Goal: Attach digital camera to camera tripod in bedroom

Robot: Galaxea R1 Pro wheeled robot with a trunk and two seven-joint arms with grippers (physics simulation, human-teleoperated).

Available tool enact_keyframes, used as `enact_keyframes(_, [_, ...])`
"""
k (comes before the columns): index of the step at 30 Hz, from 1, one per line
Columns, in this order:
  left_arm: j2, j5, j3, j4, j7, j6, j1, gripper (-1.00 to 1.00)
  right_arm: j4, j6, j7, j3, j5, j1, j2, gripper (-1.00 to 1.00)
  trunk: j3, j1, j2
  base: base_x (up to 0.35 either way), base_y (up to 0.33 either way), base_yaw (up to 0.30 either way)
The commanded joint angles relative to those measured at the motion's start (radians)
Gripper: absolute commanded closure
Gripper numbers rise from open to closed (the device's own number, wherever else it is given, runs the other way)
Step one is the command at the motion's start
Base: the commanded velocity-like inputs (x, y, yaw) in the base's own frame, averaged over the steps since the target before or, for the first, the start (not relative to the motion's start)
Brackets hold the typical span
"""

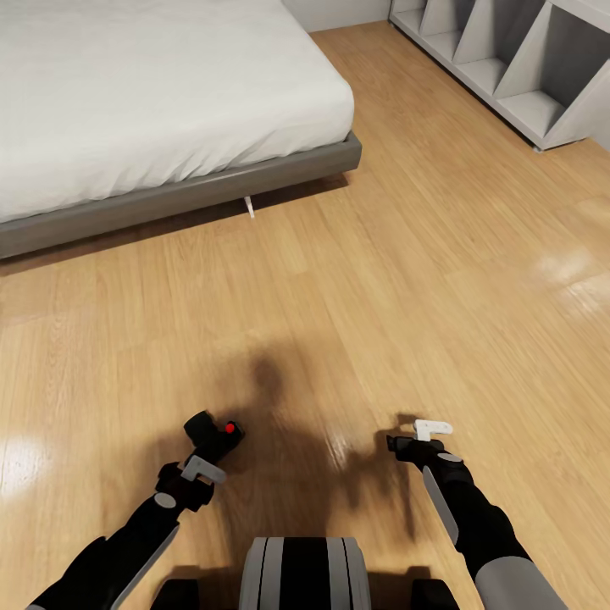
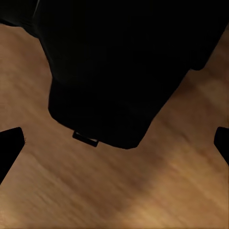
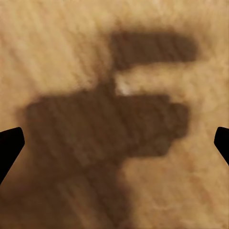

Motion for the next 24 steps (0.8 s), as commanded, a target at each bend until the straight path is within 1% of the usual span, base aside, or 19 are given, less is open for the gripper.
enact_keyframes(1, [0.003,0.01,-0.005,-0.001,0.009,0.003,-0.001,-1.0,-0.002,0.005,-0.006,0.001,-0.008,0.0,0.0,-1.0,-0.001,0.0,0.0,0.0,0.0,0.0])
enact_keyframes(6, [0.017,0.009,-0.005,0.003,0.009,-0.021,-0.001,-1.0,-0.002,0.005,-0.006,0.002,-0.008,0.0,0.0,-1.0,-0.001,0.0,0.0,0.0,0.0,0.0])
enact_keyframes(7, [0.032,0.011,-0.005,0.007,0.008,-0.064,-0.001,-1.0,-0.002,0.005,-0.006,0.002,-0.008,0.0,0.0,-1.0,-0.001,0.0,0.0,0.0,0.0,0.0])
enact_keyframes(11, [0.05,0.011,-0.005,0.03,0.008,-0.131,-0.001,-1.0,-0.002,0.005,-0.007,0.002,-0.008,0.0,0.0,-1.0,-0.001,0.0,0.0,0.0,0.0,0.0])
enact_keyframes(17, [0.063,0.008,-0.005,0.064,-0.008,-0.183,-0.001,-1.0,-0.001,0.004,-0.008,0.002,-0.008,0.0,0.0,-1.0,-0.001,0.0,0.0,0.0,0.0,0.0])
enact_keyframes(24, [0.069,0.006,-0.005,0.079,-0.065,-0.226,-0.001,-1.0,0.0,0.004,-0.009,0.002,-0.009,0.0,0.001,-1.0,-0.001,0.0,0.0,0.0,0.0,0.0])
